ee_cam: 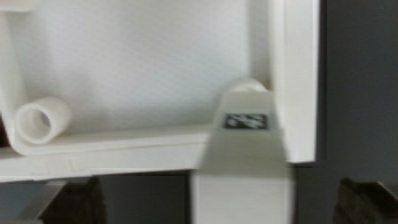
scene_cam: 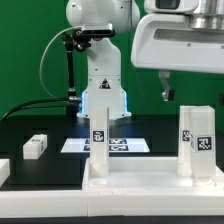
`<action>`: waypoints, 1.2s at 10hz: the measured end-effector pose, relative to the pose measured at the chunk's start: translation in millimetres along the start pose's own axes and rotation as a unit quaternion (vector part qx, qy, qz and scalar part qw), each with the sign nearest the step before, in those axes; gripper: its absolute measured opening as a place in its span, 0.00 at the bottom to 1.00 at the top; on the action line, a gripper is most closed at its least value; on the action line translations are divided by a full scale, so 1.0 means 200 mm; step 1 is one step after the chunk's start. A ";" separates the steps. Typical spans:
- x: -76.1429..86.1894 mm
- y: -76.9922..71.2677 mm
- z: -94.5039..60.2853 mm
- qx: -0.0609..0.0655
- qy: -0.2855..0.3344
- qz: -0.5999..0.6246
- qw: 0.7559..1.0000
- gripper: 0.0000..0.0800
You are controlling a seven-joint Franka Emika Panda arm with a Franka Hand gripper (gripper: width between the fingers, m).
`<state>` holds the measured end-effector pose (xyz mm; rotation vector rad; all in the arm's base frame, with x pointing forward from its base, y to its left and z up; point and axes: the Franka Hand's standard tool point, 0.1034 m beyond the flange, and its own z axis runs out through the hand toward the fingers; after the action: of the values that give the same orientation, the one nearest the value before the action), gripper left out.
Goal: Assemble desk
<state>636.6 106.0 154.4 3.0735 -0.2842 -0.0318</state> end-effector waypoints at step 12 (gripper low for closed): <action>0.06 0.01 0.17 -0.008 0.025 0.026 0.999 0.78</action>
Offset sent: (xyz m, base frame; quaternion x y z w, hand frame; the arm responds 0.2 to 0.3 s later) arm -0.0008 -0.0082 -0.0189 -0.0013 0.0175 -0.0036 0.9998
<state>646.6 100.9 121.3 3.0443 -0.3598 0.0441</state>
